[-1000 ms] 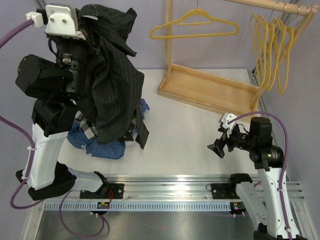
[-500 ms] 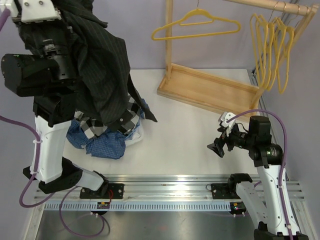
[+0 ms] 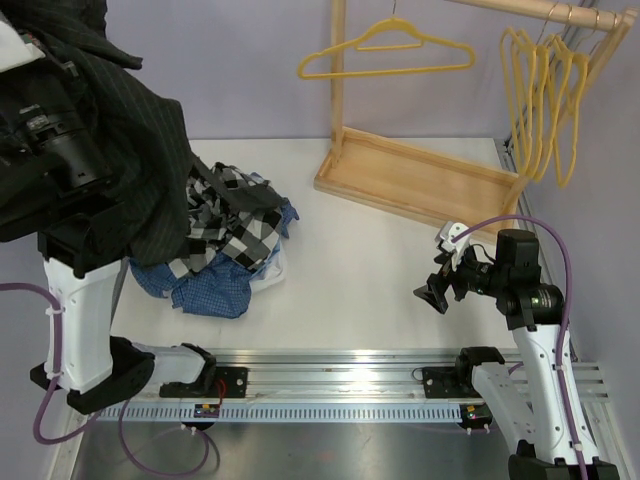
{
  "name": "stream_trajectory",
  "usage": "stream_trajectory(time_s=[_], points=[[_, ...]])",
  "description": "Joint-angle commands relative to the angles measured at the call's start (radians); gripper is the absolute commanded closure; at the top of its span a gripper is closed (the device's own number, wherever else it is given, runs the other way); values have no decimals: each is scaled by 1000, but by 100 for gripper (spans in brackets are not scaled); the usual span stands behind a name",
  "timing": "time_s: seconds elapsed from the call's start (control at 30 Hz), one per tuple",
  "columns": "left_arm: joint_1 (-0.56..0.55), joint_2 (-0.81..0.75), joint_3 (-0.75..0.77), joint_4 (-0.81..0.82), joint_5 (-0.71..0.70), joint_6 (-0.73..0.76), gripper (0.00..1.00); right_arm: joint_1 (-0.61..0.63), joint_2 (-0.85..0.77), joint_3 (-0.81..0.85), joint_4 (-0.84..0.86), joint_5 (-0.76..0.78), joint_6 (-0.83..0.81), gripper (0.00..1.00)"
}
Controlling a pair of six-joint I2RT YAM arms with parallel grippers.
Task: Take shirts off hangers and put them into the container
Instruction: Place the shirt into the basket
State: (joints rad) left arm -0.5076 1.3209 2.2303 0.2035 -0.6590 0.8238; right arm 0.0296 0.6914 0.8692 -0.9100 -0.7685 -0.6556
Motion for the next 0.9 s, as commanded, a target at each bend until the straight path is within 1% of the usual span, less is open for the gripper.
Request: stream_trajectory(time_s=[0.0,0.03,0.07,0.1,0.13,0.17,0.2,0.23,0.27,0.3,0.33,0.37,0.4,0.43,0.47,0.53,0.57,0.6,0.63,0.67,0.7,0.73,0.87], points=[[115,24,-105,-91,10,-206,100,-5,-6,-1,19,-8,5,1],[150,24,-153,-171,25,-268,100,-7,-9,-1,19,-8,5,1],[182,23,-181,-200,57,-325,100,-5,-10,-2,20,-6,5,1],[242,23,-205,-244,77,-436,100,-5,-12,-2,20,-8,5,1],[271,24,-227,-316,105,-495,100,-7,-15,-2,20,-6,5,1],[326,21,-280,-349,181,-552,100,-8,-18,-2,20,-6,5,1],[346,21,-302,-377,218,-654,100,-8,-16,-2,20,-6,5,1],[365,17,-331,-421,258,-701,100,-8,-18,-2,20,-6,5,1],[383,14,-384,-437,341,-733,100,-8,-16,-4,20,-5,5,1],[386,9,-418,-450,373,-785,100,-8,-16,-4,20,-6,4,1],[386,-9,-452,-467,399,-804,100,-7,-18,-4,22,-5,4,0],[386,-23,-489,-470,454,-819,100,-7,-18,-4,22,-2,4,0],[386,-35,-574,-484,482,-868,100,-7,-20,-4,22,0,4,1],[386,-57,-615,-492,508,-888,100,-8,-20,-4,23,0,4,1],[386,-95,-694,-507,556,-928,100,-7,-20,-4,25,3,4,1],[386,-141,-768,-573,590,-963,100,-7,-23,-4,25,3,4,1],[388,-188,-806,-594,601,-985,100,-7,-23,-4,26,5,4,1],[388,-210,-892,-622,604,-1018,100,-7,-24,-4,25,3,4,1],[388,-232,-929,-636,605,-1037,100,-7,-23,-4,25,2,4,1],[388,-270,-964,-651,607,-1080,99,-7,-24,-4,25,1,4,1],[388,-281,-1027,-689,611,-1098,98,-7,-24,-4,23,0,2,1],[389,-293,-1053,-711,610,-1126,97,-8,-24,-4,22,-2,2,1],[402,-319,-1201,-734,680,-1248,84,-7,-24,-4,23,-2,1,1]])
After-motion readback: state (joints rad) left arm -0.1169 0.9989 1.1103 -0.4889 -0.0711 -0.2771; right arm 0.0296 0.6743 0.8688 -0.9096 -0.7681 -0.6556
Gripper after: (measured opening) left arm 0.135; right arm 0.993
